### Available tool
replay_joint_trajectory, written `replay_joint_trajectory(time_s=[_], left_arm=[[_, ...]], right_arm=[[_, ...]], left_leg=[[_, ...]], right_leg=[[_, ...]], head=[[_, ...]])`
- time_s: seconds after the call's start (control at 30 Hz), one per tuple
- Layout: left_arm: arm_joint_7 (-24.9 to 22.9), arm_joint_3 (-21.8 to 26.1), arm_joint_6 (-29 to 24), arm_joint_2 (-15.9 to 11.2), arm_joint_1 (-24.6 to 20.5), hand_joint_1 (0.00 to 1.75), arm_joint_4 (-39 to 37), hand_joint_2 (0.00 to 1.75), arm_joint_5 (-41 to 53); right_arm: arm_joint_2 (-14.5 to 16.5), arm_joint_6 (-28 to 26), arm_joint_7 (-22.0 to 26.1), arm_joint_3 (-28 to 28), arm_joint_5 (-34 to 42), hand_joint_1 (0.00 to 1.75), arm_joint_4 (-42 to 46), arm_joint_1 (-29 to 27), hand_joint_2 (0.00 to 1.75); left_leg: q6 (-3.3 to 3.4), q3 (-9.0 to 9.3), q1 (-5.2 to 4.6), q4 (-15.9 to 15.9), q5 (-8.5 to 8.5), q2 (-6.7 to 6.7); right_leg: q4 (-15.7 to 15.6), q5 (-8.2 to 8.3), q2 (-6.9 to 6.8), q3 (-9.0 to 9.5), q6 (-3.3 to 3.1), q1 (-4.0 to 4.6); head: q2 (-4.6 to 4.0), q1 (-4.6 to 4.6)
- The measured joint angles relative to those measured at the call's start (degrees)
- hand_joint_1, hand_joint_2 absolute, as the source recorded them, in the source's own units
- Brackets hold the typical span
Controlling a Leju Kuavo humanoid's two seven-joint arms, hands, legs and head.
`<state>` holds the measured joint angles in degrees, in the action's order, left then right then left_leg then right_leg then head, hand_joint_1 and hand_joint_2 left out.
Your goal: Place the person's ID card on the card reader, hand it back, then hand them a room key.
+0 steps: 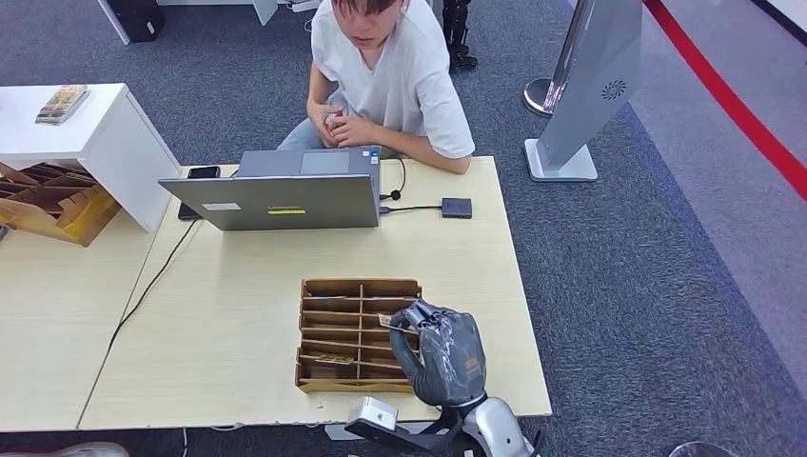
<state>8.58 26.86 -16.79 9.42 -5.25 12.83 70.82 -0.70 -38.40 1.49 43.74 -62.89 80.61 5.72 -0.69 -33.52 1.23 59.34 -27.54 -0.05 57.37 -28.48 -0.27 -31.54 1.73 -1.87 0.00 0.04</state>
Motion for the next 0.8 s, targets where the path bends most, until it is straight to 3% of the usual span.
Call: replay_joint_trajectory(time_s=[0.8], left_arm=[[0.22, 0.0, -0.17, -0.09, 0.06, 0.0, 0.0, 0.0, -0.07]], right_arm=[[-0.27, 1.53, 0.64, -1.5, -1.18, 1.75, 7.23, 1.88, 1.75]], left_leg=[[0.0, -0.01, 0.0, 0.0, 0.0, 0.0]], right_leg=[[0.0, 0.0, 0.0, 0.01, 0.0, 0.0]], head=[[0.0, 0.0]])
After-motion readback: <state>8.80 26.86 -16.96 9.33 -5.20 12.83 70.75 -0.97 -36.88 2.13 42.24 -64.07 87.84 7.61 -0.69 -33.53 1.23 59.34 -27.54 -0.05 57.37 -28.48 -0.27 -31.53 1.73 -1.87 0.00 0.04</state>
